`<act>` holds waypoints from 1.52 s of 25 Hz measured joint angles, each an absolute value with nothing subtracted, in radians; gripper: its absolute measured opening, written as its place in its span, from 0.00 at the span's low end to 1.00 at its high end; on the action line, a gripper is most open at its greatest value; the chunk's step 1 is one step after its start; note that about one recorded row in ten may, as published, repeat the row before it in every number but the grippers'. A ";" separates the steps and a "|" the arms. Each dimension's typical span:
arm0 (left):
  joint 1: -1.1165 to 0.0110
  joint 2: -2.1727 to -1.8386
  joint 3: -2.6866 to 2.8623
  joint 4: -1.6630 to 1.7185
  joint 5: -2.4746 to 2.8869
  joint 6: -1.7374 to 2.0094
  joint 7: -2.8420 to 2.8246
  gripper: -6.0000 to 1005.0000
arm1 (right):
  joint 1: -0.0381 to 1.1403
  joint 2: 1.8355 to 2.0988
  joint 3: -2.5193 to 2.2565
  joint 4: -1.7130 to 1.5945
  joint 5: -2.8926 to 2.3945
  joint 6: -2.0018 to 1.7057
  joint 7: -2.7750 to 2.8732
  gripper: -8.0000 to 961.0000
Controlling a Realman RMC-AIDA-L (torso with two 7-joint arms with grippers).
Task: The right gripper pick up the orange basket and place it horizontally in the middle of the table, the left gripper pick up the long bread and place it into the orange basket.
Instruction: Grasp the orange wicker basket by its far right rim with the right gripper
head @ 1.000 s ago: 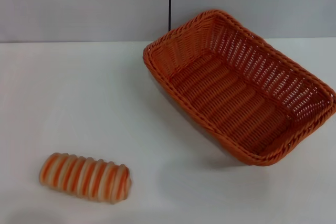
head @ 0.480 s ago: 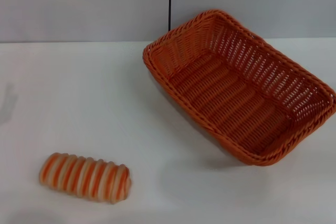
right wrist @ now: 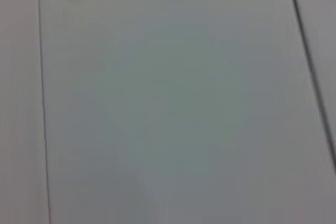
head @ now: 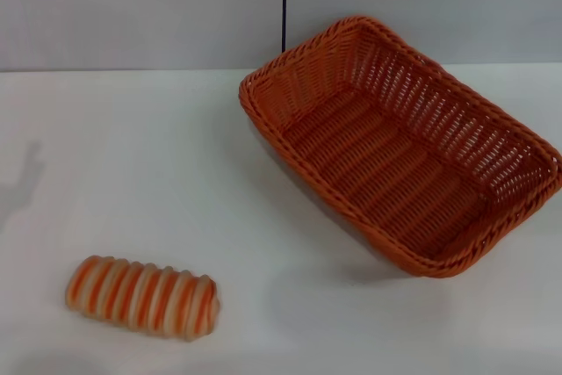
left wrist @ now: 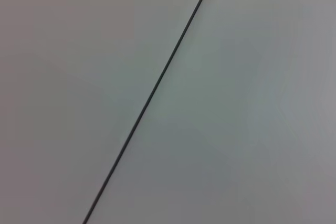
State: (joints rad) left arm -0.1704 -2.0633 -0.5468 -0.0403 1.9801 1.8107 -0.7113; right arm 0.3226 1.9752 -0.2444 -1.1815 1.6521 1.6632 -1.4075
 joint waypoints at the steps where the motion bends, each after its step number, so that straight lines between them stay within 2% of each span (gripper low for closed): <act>1: -0.170 -2.064 -0.545 -0.042 1.980 1.811 -0.711 0.81 | 0.332 1.967 -0.256 -1.217 1.626 1.657 -1.354 0.81; 3: -0.167 -2.065 -0.542 -0.045 1.980 1.810 -0.711 0.81 | 0.353 1.938 -0.292 -1.268 1.562 1.653 -1.245 0.81; 4: -0.167 -2.065 -0.542 -0.045 1.980 1.810 -0.711 0.81 | 0.367 1.916 -0.318 -1.287 1.521 1.658 -1.180 0.81; 5: -0.166 -2.065 -0.541 -0.046 1.980 1.809 -0.710 0.81 | 0.385 1.881 -0.364 -1.294 1.479 1.665 -1.102 0.81; 6: -0.166 -2.065 -0.541 -0.046 1.980 1.809 -0.710 0.81 | 0.385 1.881 -0.364 -1.294 1.479 1.665 -1.102 0.81; 10: -0.161 -2.066 -0.541 -0.048 1.980 1.791 -0.719 0.81 | 0.438 1.823 -0.477 -1.295 1.344 1.672 -0.990 0.81; 24: -0.148 -2.066 -0.542 -0.049 1.980 1.780 -0.721 0.81 | 0.620 1.797 -0.620 -1.106 0.971 1.729 -0.972 0.81; 38: -0.113 -2.068 -0.542 -0.053 1.980 1.772 -0.722 0.81 | 0.688 1.806 -0.685 -0.903 0.858 1.680 -1.049 0.81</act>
State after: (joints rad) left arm -0.1128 -2.0678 -0.5416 -0.0532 1.9796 1.7716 -0.7225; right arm 0.6881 1.8059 -0.6846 -0.9033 0.8582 1.6804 -1.0493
